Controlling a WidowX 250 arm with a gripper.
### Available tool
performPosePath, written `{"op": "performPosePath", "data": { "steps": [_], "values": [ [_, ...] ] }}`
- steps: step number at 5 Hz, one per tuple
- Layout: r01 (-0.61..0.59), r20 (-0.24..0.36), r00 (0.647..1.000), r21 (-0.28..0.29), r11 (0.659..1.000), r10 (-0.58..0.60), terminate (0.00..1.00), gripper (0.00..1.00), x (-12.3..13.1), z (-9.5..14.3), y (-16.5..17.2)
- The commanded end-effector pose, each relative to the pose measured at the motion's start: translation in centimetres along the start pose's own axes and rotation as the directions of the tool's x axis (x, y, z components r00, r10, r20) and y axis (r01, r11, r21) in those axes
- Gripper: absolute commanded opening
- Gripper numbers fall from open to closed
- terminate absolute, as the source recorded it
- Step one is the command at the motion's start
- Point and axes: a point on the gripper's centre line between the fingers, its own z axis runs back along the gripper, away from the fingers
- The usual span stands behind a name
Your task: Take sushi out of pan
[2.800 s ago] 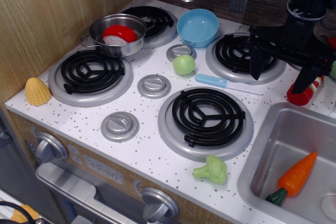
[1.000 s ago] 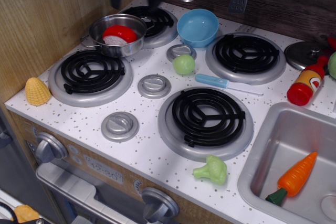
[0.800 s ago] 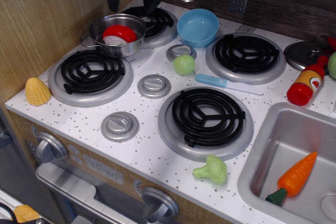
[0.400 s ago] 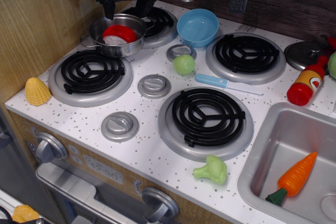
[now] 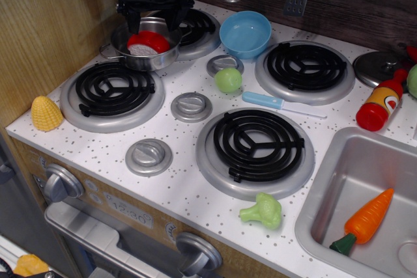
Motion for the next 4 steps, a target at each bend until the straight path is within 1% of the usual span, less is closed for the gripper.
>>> {"op": "performPosePath", "data": {
  "steps": [1,3,4],
  "values": [
    [0.004,0.009,1.0,-0.017,1.0,-0.004,0.0,1.0,2.0,-0.3,0.2],
    [0.0,-0.015,1.0,-0.028,1.0,0.0,0.0,1.0,0.6,-1.7,0.3],
    [-0.004,-0.031,1.0,-0.023,1.0,0.003,0.0,0.0,0.7,-2.0,0.3]
  ]
}}
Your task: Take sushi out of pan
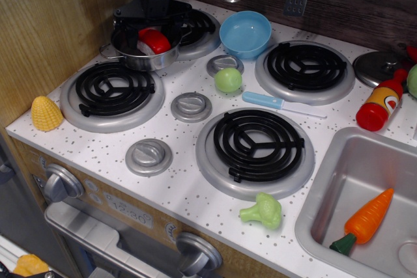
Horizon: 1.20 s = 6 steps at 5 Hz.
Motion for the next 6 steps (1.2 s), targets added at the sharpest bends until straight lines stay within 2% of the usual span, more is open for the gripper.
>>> {"op": "performPosePath", "data": {
  "steps": [1,3,4,5,6],
  "values": [
    [0.017,0.042,0.999,-0.01,1.0,-0.017,0.0,0.0,1.9,1.3,0.3],
    [0.087,0.115,0.989,0.082,0.993,-0.096,0.0,0.0,4.4,6.7,1.6],
    [0.067,0.084,0.994,0.101,0.993,-0.076,0.0,0.0,3.9,8.0,2.5],
    [-0.008,0.033,0.999,0.108,0.994,0.004,0.0,0.0,1.3,8.8,3.9],
    [-0.102,0.02,0.995,0.116,0.988,0.101,0.0,0.0,-1.7,8.9,4.5]
  ]
}}
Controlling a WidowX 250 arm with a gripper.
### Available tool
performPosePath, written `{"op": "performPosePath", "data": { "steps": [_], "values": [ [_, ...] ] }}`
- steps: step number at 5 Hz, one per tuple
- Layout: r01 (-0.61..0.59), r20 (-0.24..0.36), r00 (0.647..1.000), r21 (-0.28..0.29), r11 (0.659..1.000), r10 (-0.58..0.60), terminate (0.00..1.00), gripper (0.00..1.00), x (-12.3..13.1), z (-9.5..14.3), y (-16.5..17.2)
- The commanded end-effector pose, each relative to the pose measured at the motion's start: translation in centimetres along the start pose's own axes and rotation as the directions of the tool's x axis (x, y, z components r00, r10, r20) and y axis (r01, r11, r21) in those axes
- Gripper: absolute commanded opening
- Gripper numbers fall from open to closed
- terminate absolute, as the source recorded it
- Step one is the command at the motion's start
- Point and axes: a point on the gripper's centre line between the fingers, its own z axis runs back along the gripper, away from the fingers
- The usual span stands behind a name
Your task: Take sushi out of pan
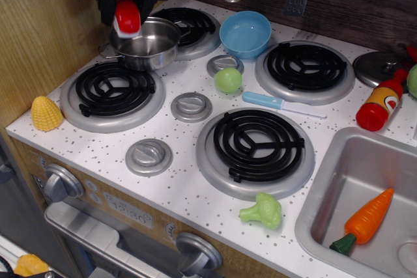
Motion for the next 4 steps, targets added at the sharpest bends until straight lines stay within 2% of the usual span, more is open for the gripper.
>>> {"op": "performPosePath", "data": {
  "steps": [1,2,3,4],
  "values": [
    [-0.097,0.013,0.995,-0.063,0.993,0.098,0.0,0.0,-1.2,1.2,0.6],
    [-0.114,0.008,0.993,-0.101,0.988,0.115,0.0,0.0,-2.1,-0.2,0.8],
    [-0.152,-0.017,0.988,-0.161,0.975,0.151,0.0,1.0,-2.6,-0.7,0.5],
    [-0.152,-0.017,0.988,-0.161,0.975,0.151,1.0,1.0,-2.6,-0.7,0.5]
  ]
}}
